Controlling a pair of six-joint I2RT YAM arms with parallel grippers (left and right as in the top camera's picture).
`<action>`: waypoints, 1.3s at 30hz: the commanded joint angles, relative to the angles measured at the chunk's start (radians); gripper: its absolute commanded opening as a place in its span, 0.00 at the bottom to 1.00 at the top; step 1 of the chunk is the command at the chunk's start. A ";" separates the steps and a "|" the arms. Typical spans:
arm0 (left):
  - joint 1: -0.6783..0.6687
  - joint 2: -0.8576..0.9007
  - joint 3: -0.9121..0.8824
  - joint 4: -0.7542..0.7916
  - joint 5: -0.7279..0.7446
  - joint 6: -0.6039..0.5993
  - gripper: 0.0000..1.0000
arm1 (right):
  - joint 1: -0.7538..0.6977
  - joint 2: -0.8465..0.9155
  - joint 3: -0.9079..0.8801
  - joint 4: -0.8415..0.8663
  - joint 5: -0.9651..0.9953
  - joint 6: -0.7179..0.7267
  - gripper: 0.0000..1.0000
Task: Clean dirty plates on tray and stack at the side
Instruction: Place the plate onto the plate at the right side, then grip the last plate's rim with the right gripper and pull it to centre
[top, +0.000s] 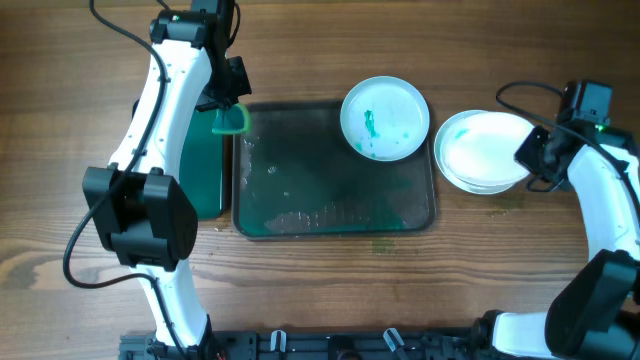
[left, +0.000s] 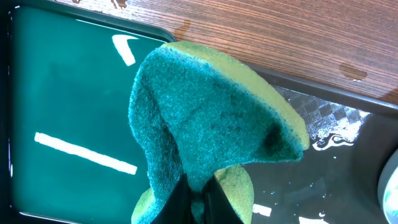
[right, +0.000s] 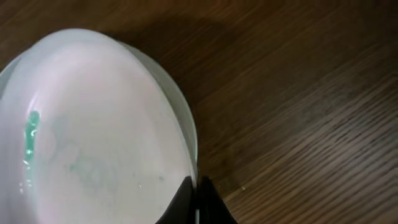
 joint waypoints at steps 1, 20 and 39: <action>0.005 -0.009 0.014 0.004 -0.020 0.011 0.04 | 0.000 -0.012 -0.032 0.071 0.051 0.022 0.11; 0.005 -0.009 0.014 0.009 -0.020 0.011 0.04 | 0.246 0.238 0.346 0.064 -0.400 -0.202 0.42; 0.005 -0.009 0.014 0.016 -0.020 0.011 0.04 | 0.277 0.599 0.461 0.111 -0.570 -0.370 0.17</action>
